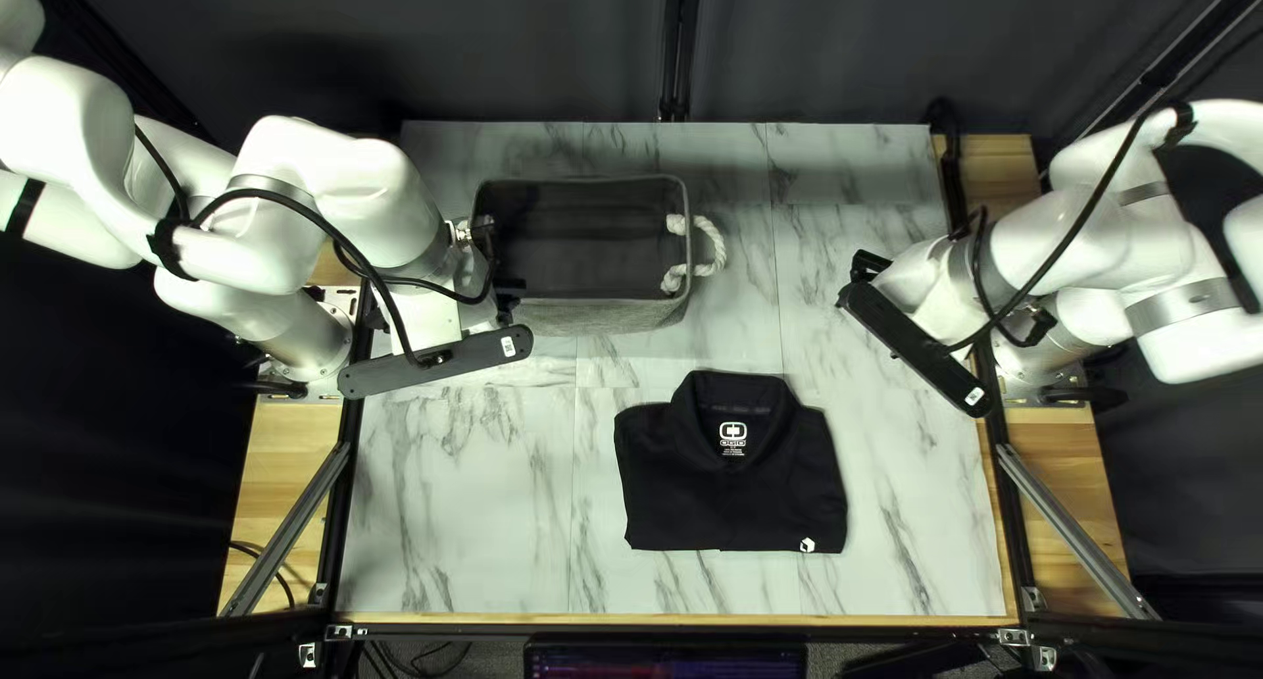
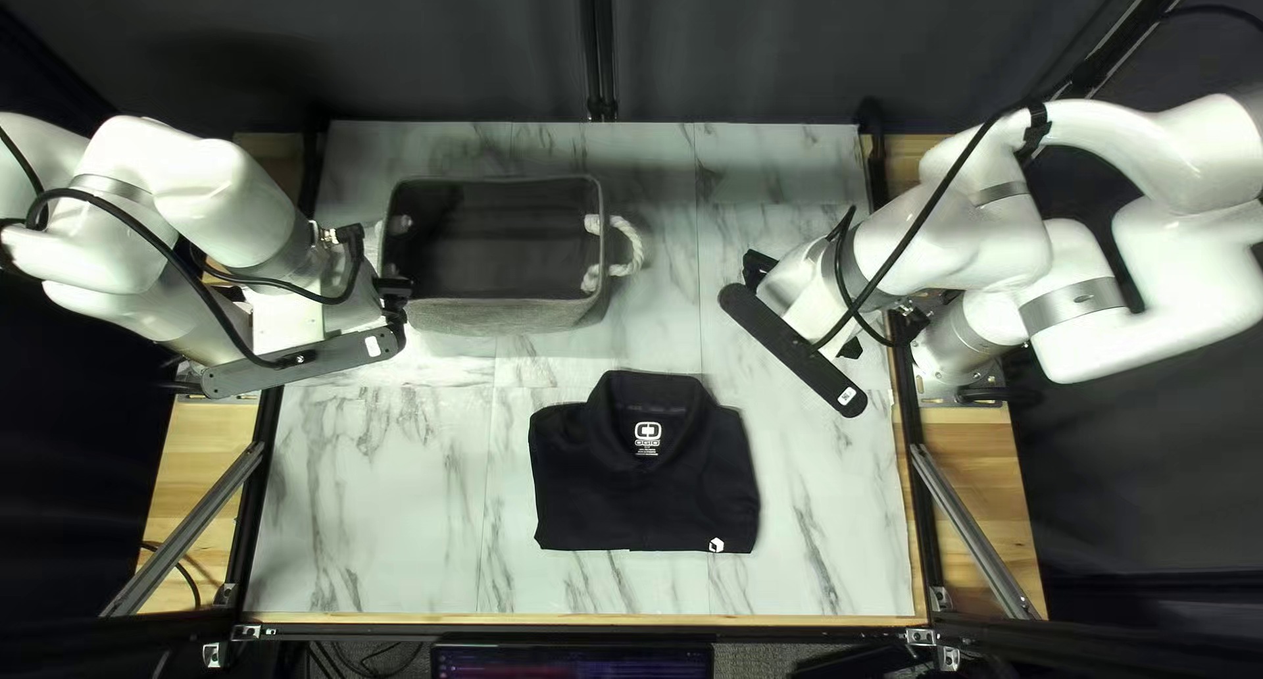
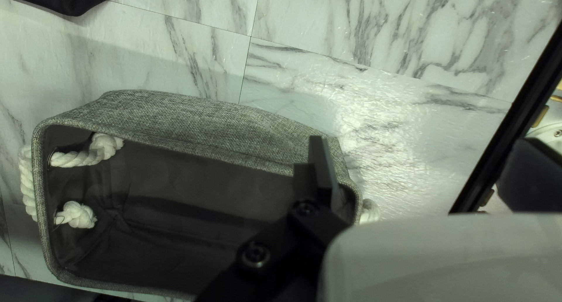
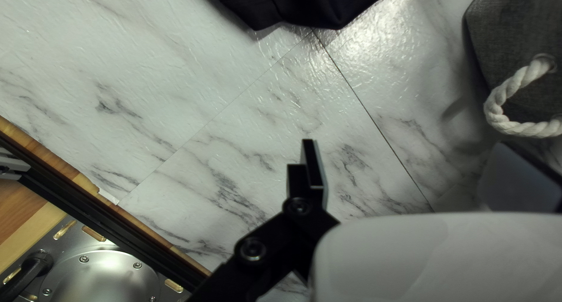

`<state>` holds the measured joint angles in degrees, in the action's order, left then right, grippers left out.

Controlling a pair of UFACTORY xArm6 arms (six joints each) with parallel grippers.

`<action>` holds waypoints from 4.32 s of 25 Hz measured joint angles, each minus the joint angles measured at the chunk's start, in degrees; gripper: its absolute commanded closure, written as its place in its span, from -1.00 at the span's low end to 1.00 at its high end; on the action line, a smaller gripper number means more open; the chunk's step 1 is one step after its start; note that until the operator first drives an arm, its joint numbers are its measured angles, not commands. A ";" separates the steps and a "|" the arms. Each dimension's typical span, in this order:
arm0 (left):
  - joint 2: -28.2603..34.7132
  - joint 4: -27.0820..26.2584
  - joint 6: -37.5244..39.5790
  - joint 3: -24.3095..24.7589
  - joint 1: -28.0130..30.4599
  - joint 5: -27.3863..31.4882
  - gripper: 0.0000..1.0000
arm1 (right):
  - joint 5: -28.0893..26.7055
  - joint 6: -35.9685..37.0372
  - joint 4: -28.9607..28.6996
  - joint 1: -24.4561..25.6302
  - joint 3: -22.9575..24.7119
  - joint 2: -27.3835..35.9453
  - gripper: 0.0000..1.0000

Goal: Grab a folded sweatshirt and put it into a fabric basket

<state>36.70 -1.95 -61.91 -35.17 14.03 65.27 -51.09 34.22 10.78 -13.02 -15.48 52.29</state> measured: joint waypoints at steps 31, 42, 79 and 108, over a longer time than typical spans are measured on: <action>-28.29 6.02 20.08 -5.61 8.25 -24.23 -1.00 | 19.63 -19.07 6.41 -5.18 -3.67 -29.80 -1.00; -32.64 6.53 15.77 -7.21 6.85 -26.61 -1.00 | 22.38 -22.54 10.82 -7.28 -4.34 -34.35 -1.00; -27.34 -3.63 -4.33 -3.00 5.42 -28.16 -1.00 | 18.90 -6.52 14.61 -12.24 -10.18 -43.53 -1.00; -25.91 -1.93 -4.23 -1.65 6.01 -28.27 -1.00 | 31.76 -3.03 27.83 -7.49 -7.41 -49.11 -1.00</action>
<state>10.78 -3.87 -66.15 -36.83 20.05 37.00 -19.32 31.19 38.60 -20.51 -22.89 3.18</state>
